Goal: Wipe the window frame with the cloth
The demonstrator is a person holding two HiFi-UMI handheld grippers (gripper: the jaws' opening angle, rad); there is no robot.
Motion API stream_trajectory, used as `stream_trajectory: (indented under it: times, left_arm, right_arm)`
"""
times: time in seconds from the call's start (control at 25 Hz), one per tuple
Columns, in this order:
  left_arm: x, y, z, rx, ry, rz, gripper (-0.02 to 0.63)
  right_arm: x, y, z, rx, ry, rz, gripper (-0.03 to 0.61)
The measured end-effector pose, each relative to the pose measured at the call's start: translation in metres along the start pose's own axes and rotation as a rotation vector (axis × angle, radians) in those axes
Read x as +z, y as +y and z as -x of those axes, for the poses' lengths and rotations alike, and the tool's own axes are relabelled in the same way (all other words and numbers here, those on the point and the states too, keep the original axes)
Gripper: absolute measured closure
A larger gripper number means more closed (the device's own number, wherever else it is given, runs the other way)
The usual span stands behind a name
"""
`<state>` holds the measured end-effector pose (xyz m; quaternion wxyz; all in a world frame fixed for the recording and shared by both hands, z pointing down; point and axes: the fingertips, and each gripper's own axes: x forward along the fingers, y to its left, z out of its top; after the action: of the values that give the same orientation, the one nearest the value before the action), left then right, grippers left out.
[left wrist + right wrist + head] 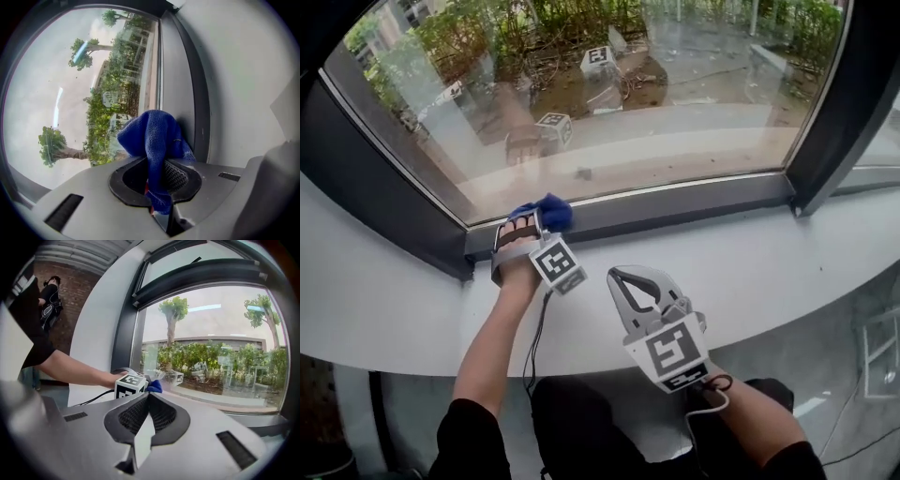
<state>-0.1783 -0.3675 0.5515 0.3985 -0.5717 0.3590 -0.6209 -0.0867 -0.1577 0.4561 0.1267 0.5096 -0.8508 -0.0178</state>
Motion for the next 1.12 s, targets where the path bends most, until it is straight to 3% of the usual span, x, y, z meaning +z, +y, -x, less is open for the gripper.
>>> stream_trajectory:
  times: [0.24,0.36,0.44,0.64,0.84,1.12]
  left_arm:
    - [0.031,0.005,0.014,0.016,-0.102,0.005,0.56]
    - [0.061,0.002,0.026,0.028,-0.162,0.001,0.56]
    - [0.084,0.002,0.034,0.034,-0.2,0.022,0.56]
    - [0.125,-0.002,0.047,0.014,-0.248,0.031,0.561]
    - [0.13,0.002,0.046,0.012,-0.244,0.027,0.56]
    - [0.146,0.002,0.048,-0.018,-0.242,-0.009,0.56]
  right_arm:
    - [-0.019,-0.022,0.034,-0.152,0.046,0.062,0.572]
    - [-0.036,-0.027,0.044,-0.2,0.053,-0.013,0.572]
    - [-0.036,-0.03,0.038,-0.199,0.045,-0.056,0.572]
    - [-0.029,-0.027,0.027,-0.165,0.027,-0.026,0.572]
    - [-0.035,-0.049,0.03,-0.205,0.026,-0.097,0.572]
    - [-0.036,-0.069,0.041,-0.198,0.009,-0.091,0.572]
